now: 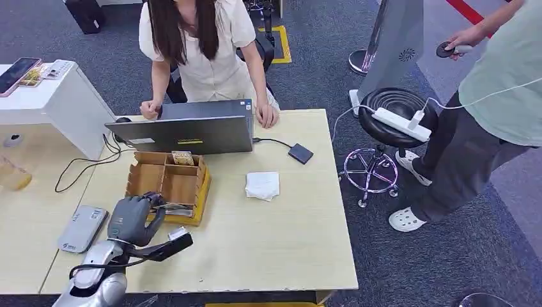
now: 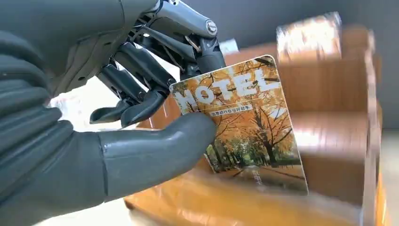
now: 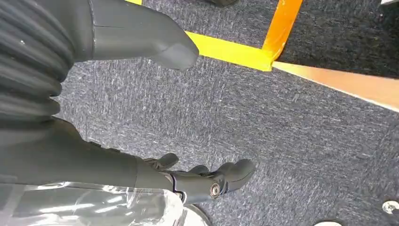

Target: Pass the card to the sensor for recognition and then transmit it.

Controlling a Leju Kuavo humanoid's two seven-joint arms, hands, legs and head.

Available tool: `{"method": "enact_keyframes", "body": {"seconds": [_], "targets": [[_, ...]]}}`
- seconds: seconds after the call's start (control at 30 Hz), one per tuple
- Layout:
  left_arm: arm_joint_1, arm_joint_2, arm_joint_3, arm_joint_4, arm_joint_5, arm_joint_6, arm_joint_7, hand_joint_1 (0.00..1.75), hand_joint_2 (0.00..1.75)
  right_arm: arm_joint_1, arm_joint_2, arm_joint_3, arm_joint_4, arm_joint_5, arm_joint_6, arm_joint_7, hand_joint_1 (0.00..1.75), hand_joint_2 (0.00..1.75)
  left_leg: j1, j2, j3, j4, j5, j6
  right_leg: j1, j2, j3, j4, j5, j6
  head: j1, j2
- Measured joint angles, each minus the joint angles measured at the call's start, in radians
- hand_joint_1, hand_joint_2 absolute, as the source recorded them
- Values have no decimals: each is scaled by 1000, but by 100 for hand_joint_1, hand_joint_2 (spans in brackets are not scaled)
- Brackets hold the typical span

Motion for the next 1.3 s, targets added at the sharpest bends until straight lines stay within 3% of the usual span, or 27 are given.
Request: {"method": "enact_keyframes", "body": {"seconds": [0.33, 0.5, 0.77, 1.0, 1.3], "targets": [[-121, 85, 112, -138, 293, -68, -66, 175, 175, 1, 0, -28, 1, 5, -9, -20, 0, 175, 0, 0, 0, 0, 1, 0, 0, 0, 0, 0, 1, 0, 0, 0], [-209, 128, 143, -166, 357, -84, -74, 175, 175, 0, 0, -38, 1, 11, -10, -24, 0, 175, 0, 0, 0, 0, 1, 0, 1, 0, 0, 1, 1, 0, 0, 0], [-288, 147, 156, -163, 378, -68, -75, 175, 175, -2, 3, -46, 1, 25, -9, -24, 0, 175, 0, 0, 0, 0, 1, 0, 1, 0, 0, 0, 1, 0, 0, 0], [-383, 121, 147, -121, 336, -52, -75, 175, 175, -16, 14, -46, 1, 39, -7, -16, 0, 175, 0, 0, 0, 1, 1, 0, 0, 1, 0, 0, 1, 0, -1, 0], [-430, 95, 116, -80, 300, -34, -55, 175, 175, -21, 18, -46, 1, 48, -4, -13, 0, 175, 0, 1, 0, 2, 1, 0, 0, 2, -1, 0, 1, 0, 0, 0]]}}
